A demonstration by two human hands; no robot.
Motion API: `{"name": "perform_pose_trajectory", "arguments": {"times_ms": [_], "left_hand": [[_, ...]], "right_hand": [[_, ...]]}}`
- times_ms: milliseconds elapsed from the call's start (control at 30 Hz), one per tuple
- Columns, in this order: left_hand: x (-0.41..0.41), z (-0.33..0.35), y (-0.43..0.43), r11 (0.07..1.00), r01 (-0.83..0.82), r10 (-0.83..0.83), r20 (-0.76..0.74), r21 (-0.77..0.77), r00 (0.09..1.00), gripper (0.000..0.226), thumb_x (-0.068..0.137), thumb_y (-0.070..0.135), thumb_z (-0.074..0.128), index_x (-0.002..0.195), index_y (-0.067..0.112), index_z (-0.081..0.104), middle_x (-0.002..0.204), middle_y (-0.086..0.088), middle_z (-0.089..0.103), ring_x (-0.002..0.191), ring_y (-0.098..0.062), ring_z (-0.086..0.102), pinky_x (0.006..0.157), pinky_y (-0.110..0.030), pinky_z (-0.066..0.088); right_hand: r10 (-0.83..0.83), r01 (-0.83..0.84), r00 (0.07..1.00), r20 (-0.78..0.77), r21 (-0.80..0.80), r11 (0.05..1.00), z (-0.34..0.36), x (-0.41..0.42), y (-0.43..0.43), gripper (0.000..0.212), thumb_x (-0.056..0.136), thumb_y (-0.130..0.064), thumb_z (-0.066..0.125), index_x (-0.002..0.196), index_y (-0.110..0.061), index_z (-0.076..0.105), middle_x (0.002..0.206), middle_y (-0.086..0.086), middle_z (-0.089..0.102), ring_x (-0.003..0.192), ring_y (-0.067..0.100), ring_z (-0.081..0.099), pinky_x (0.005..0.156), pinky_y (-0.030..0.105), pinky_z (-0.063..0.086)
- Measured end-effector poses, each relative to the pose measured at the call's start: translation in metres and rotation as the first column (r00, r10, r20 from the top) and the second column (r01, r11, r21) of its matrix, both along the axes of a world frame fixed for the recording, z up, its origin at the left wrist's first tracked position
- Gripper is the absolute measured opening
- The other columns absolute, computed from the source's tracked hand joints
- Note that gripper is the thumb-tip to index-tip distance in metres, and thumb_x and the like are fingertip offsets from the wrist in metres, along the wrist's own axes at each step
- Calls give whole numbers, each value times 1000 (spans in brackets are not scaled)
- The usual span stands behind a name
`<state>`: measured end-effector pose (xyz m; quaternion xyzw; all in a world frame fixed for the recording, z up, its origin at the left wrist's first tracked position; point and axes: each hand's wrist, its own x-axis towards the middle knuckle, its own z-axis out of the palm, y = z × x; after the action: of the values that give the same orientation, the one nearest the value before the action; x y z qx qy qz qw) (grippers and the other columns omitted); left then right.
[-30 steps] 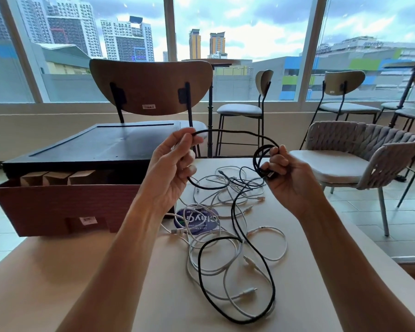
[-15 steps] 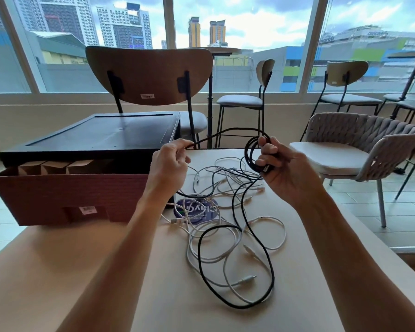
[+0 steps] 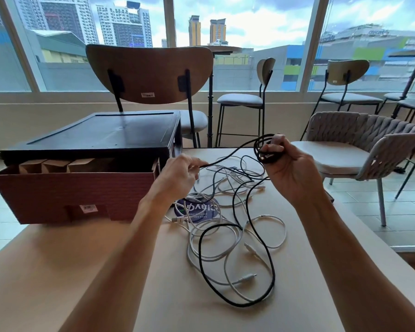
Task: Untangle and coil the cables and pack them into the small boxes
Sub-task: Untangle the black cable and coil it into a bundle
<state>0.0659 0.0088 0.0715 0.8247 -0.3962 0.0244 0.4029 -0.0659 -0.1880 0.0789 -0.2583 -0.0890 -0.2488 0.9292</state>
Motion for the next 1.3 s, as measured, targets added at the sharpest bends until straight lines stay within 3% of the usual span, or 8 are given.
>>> {"name": "perform_pose_trajectory", "arguments": {"times_ms": [133, 233, 367, 600, 767, 933, 1033, 1300], "left_hand": [[6, -5, 0, 976, 61, -32, -139, 211, 990, 37, 100, 5, 50, 125, 27, 66, 99, -5, 67, 60, -8, 55, 49, -17, 45], [6, -7, 1, 931, 117, -67, -153, 347, 986, 37, 98, 7, 52, 124, 31, 66, 105, -2, 66, 86, -20, 65, 78, -35, 57], [-3, 1, 2, 868, 255, -195, -181, 425, 964, 32, 97, 8, 56, 114, 32, 71, 94, -2, 66, 77, -17, 59, 75, -37, 55], [-18, 9, 1, 859, 381, -355, -138, 343, 925, 16, 93, 26, 68, 107, 32, 71, 90, 5, 68, 87, -21, 69, 82, -44, 58], [-31, 16, -3, 842, 458, -442, -120, 287, 889, 17, 95, 19, 65, 109, 15, 73, 90, -3, 70, 77, -13, 65, 67, -16, 49], [-30, 21, 2, 838, 522, -498, -166, 162, 851, 12, 95, 17, 66, 97, 6, 71, 80, -5, 69, 70, -7, 60, 66, -16, 46], [-27, 23, 5, 847, 523, -500, -193, 95, 844, 12, 94, 12, 65, 96, 1, 69, 80, -12, 67, 71, -8, 58, 68, -17, 46], [-24, 27, 7, 914, 394, -404, -266, -92, 875, 13, 91, 16, 69, 102, 10, 71, 70, 3, 65, 61, 0, 55, 52, -13, 40]], "right_hand": [[-61, 58, 997, -41, -49, 997, 1, 3, 4, 25, 105, -11, 32, 125, -1, 43, 99, 12, 71, 77, 17, 62, 102, 31, 45], [-230, 208, 970, -83, -212, 955, 4, 5, 11, 23, 106, -9, 31, 121, -1, 46, 107, 14, 72, 84, 18, 67, 96, 30, 51], [-348, 297, 933, -89, -354, 887, 0, 7, 16, 28, 105, -4, 33, 127, 5, 48, 115, 10, 72, 103, 18, 69, 99, 27, 50], [-455, 370, 885, -97, -446, 815, -2, 7, 9, 27, 103, 2, 33, 116, 1, 56, 122, 8, 69, 113, 19, 66, 106, 28, 46], [-587, 334, 808, -46, -786, 521, -9, 11, 16, 30, 103, 1, 34, 111, -18, 57, 123, 1, 69, 111, 18, 67, 111, 37, 40], [-593, 218, 805, 12, -936, 277, -8, 10, 22, 24, 104, 2, 33, 111, -14, 49, 110, 3, 70, 89, 9, 68, 87, 17, 45], [-557, 144, 831, 2, -967, 211, -7, 9, 19, 21, 104, 2, 35, 111, -11, 50, 99, 3, 71, 87, 7, 68, 85, 15, 46], [-488, -16, 869, -80, -991, 134, -9, 3, 7, 22, 103, -1, 42, 121, -11, 48, 86, 1, 67, 82, 6, 64, 82, 18, 47]]}}
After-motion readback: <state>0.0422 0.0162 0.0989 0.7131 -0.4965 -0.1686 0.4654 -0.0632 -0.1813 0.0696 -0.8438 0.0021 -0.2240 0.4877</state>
